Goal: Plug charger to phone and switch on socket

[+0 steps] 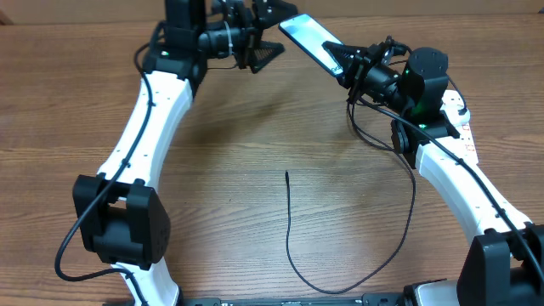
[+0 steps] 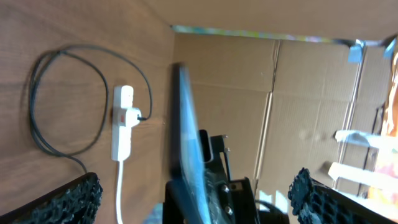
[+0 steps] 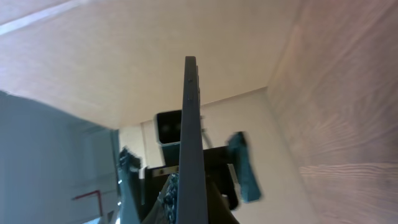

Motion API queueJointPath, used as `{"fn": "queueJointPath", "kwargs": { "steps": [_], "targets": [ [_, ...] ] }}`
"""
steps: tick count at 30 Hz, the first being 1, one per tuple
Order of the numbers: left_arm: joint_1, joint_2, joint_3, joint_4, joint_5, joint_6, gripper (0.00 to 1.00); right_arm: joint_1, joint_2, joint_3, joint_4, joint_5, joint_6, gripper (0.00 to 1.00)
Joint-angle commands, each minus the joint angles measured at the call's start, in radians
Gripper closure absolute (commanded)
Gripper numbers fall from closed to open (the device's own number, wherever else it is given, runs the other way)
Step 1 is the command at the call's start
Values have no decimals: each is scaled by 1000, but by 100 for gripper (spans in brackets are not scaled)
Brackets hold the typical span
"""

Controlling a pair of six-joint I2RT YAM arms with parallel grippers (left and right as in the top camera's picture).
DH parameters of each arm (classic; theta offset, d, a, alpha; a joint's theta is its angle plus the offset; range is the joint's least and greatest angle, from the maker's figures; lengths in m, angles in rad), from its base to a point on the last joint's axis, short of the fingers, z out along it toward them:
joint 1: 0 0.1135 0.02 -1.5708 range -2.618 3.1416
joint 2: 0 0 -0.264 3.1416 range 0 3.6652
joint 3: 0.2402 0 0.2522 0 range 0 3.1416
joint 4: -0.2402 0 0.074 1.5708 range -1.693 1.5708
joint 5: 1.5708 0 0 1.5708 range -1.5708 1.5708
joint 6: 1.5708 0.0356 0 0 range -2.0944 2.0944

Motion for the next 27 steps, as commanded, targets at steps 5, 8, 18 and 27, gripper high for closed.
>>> {"fn": "queueJointPath", "kwargs": {
  "steps": [5,8,18,27],
  "targets": [
    [-45,-19,-19,13,-106,-171,0,1,-10,8,79,-21,38,96],
    [-56,-19,-19,13,-142,-176,0,2,-10,8,82,-34,40,96],
    [-70,-19,-19,13,-238,-195,7,24,-10,8,82,-58,40,96],
    [-71,-19,-19,12,-245,-186,34,36,-10,8,80,-70,5,96]
  ]
}}
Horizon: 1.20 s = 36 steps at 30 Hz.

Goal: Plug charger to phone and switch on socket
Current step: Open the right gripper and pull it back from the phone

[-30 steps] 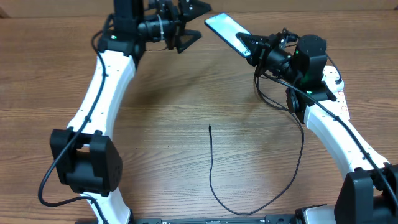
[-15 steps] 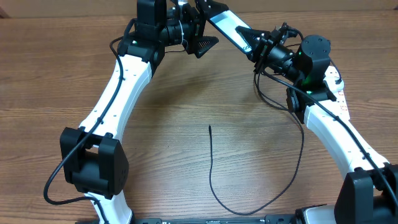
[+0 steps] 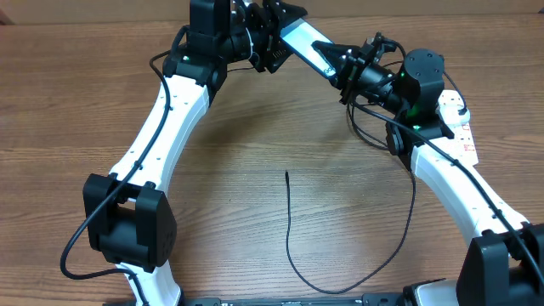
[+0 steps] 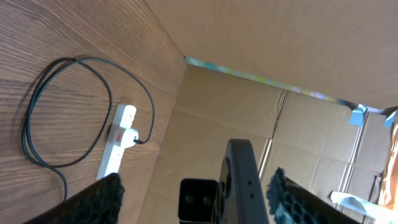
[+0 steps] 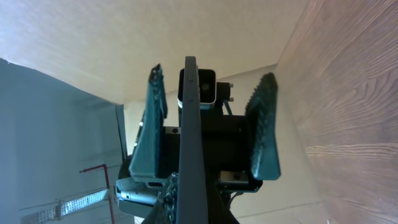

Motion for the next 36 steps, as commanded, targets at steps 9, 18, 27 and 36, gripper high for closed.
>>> {"fn": "queueJointPath", "kwargs": {
  "steps": [9,18,27,36],
  "targets": [
    [-8,-18,-8,4,-26,-2,50,18,-10,8,16,-29,-47,96],
    [-26,-18,-8,4,-26,-2,56,53,-10,8,-39,-16,-51,96],
    [-40,-18,-8,3,-26,-2,79,64,-10,8,-39,-18,-73,96],
    [-46,-18,-8,3,-25,-2,89,72,-10,8,-39,-2,-73,96]
  ]
}}
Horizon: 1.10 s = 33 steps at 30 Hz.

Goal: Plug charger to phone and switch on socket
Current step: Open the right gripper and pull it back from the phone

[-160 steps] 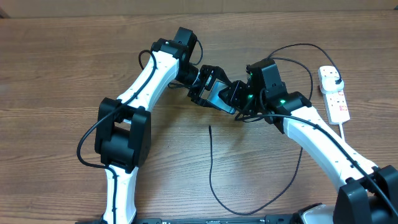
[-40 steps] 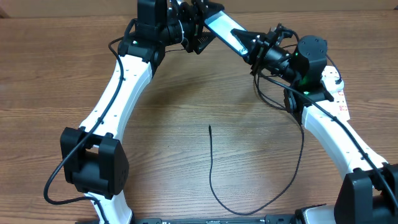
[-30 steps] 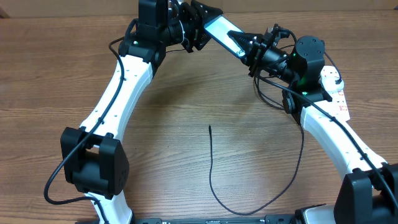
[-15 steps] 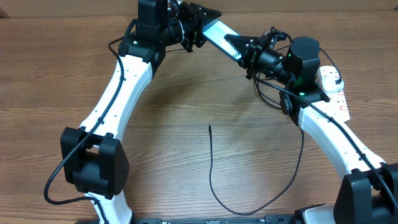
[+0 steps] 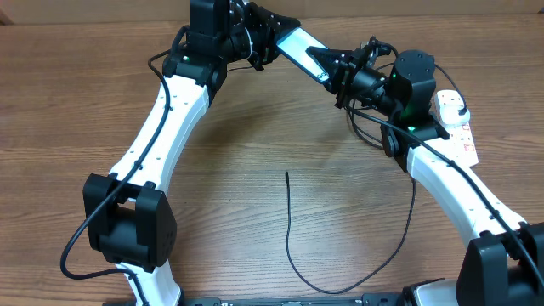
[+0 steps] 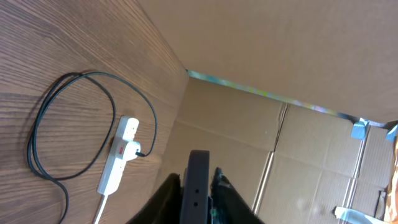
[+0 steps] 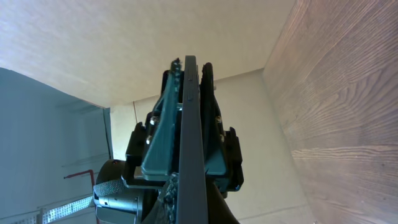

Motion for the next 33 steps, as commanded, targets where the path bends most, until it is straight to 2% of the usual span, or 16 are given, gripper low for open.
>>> {"fn": "queueJointPath", "kwargs": {
  "steps": [1,2,10,13,14,15,16,18,24,28,33],
  "targets": [
    [-44,-18,-6,4,28,3,93,38,-10,8,21,-38,-12,97],
    [-46,-18,-7,4,28,3,96,38,-10,8,21,-39,-13,96],
    [-57,-18,-6,4,27,3,96,39,-10,8,20,-39,-16,96],
    [-57,-18,-6,4,27,3,96,39,-10,8,21,-50,-38,85],
    [-57,-18,-6,4,27,3,96,39,-10,8,21,-49,-60,75],
    [-57,-18,-6,4,27,3,96,39,-10,8,21,-50,-79,59],
    [-57,-18,-6,4,27,3,96,39,-10,8,21,-50,-117,32],
    [-53,-18,-6,4,27,3,96,39,-10,8,21,-50,-151,1],
    [-5,-18,-6,-7,29,45,96,18,-10,8,21,-103,-227,0],
    [58,-18,-6,-88,58,97,96,-21,-10,8,6,-187,-317,0],
    [162,-18,-7,-229,83,220,96,-70,-10,8,-85,-249,-400,0]
  ]
}}
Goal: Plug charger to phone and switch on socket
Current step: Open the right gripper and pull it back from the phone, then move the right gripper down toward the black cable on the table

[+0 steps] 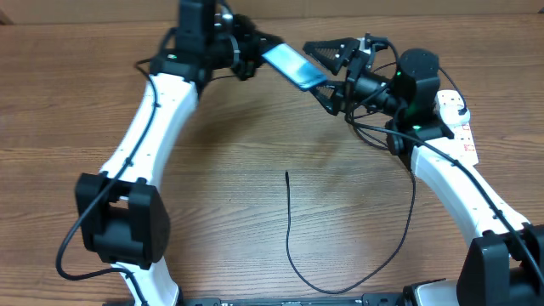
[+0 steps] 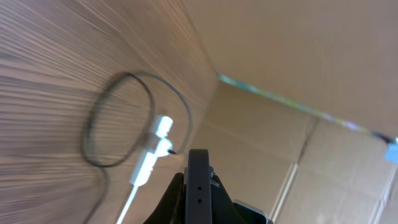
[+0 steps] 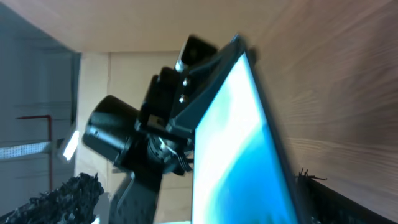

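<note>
The phone, its screen lit blue, hangs in the air over the back of the table. My left gripper is shut on its upper left end. In the left wrist view the phone stands edge-on between the closed fingers. My right gripper is open just right of the phone, one finger on either side of its lower end and neither touching it. The right wrist view is filled by the blue screen. The black charger cable lies on the table, its free end at the middle.
A white power strip lies at the right edge behind my right arm, with the charger plug in it; the cable loops from there across the front of the table. The strip also shows in the left wrist view. Cardboard walls stand behind the table.
My right gripper has opened and let go of the phone. The left gripper keeps hold of it and has moved it a little left, screen now turned up toward the overhead camera.
At first my right gripper held the phone up and the left gripper was open beside it. Then the left fingers stood open round the phone's far end, and after that were shut on it, both grippers holding. Now only the left holds it.
</note>
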Motion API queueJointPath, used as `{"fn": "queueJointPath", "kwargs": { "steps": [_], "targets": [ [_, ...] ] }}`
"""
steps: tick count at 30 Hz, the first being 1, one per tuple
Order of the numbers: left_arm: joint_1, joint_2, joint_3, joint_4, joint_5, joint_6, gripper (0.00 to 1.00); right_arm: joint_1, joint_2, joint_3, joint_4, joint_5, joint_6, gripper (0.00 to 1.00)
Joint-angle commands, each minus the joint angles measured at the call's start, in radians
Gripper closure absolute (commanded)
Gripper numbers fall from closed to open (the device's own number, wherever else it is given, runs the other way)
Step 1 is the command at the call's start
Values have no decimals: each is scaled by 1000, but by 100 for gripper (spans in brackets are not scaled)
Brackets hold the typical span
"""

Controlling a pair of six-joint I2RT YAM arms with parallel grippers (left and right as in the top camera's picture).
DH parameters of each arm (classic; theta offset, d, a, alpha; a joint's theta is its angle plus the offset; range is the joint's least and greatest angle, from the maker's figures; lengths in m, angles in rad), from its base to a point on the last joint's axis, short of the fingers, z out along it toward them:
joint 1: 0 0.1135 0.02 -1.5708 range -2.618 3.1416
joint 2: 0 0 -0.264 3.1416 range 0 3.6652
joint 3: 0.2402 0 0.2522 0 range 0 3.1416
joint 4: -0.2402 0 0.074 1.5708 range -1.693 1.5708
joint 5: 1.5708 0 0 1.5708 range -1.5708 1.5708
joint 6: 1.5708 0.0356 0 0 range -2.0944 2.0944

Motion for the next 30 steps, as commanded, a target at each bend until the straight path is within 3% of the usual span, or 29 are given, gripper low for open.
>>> {"fn": "queueJointPath", "kwargs": {
  "steps": [1,10,14,18,22,30],
  "targets": [
    [90,-19,3,-49,60,127,96,-35,-9,7,-48,-73,-119,0],
    [258,-19,3,-75,340,382,96,-53,-9,7,-326,-76,-452,0],
    [322,-19,3,-76,596,581,96,-53,-9,8,-494,14,-610,0],
    [366,-19,3,-76,747,680,96,-44,-9,9,-663,169,-710,0],
    [393,-19,3,-76,772,690,96,-4,-9,15,-785,332,-782,0],
    [399,-19,3,-76,733,712,96,230,-9,19,-923,695,-838,0]
  ]
}}
